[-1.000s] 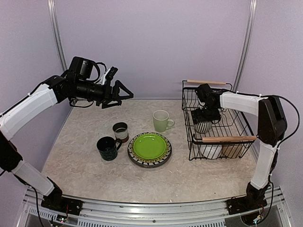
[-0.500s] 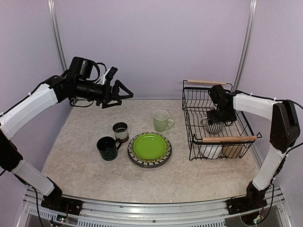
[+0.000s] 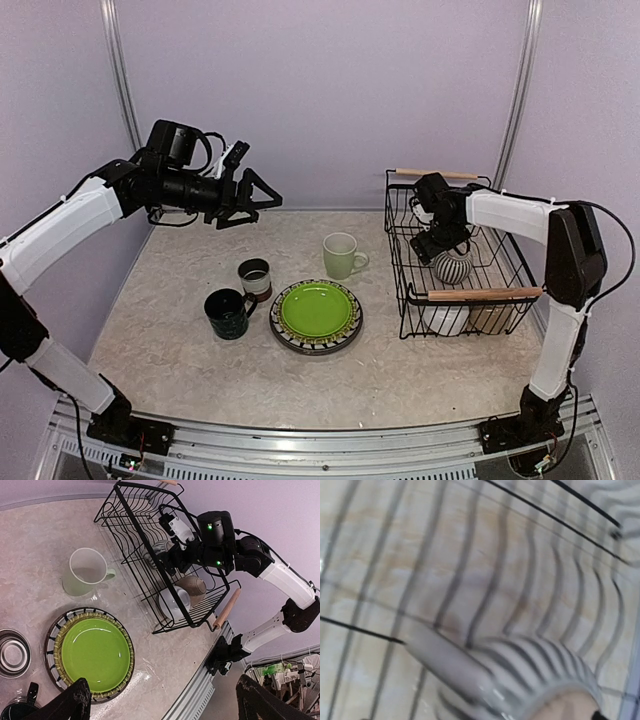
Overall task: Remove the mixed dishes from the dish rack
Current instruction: Grab the cup from the dish rack, then pass from the right arm to the left
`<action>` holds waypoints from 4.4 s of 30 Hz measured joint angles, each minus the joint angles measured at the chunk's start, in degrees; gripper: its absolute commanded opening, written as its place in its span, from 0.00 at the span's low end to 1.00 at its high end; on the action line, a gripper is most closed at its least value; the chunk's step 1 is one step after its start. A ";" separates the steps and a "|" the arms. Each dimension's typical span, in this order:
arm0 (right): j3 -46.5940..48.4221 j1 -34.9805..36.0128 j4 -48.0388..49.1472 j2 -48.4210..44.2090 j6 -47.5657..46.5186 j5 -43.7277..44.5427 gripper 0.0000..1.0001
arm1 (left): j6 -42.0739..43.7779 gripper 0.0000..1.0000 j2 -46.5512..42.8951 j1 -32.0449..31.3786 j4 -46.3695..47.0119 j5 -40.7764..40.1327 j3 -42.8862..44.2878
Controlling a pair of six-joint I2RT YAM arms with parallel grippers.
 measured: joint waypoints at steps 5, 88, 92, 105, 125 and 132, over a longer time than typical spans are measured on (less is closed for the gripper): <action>5.92 -1.20 -0.09 4.76 -9.68 -6.71 0.78 | -0.22 0.96 0.68 0.00 0.09 0.24 0.00; -21.31 -18.27 35.80 -21.51 25.42 -38.82 0.00 | -3.13 0.96 4.28 1.60 1.22 4.87 -0.17; -25.81 -18.73 44.04 -24.90 32.24 -41.97 0.00 | -4.07 0.96 4.70 1.60 1.60 6.86 -0.22; -28.96 -12.55 57.77 -34.64 46.29 -46.14 0.00 | -7.34 0.96 6.36 2.93 4.61 15.21 -0.37; -12.52 13.53 64.22 -13.81 47.10 -50.29 0.00 | -25.07 0.93 3.54 11.69 32.76 34.56 -9.09; -10.93 15.65 67.36 -9.79 48.96 -51.95 0.00 | -40.81 0.86 7.48 8.48 54.53 40.46 -13.64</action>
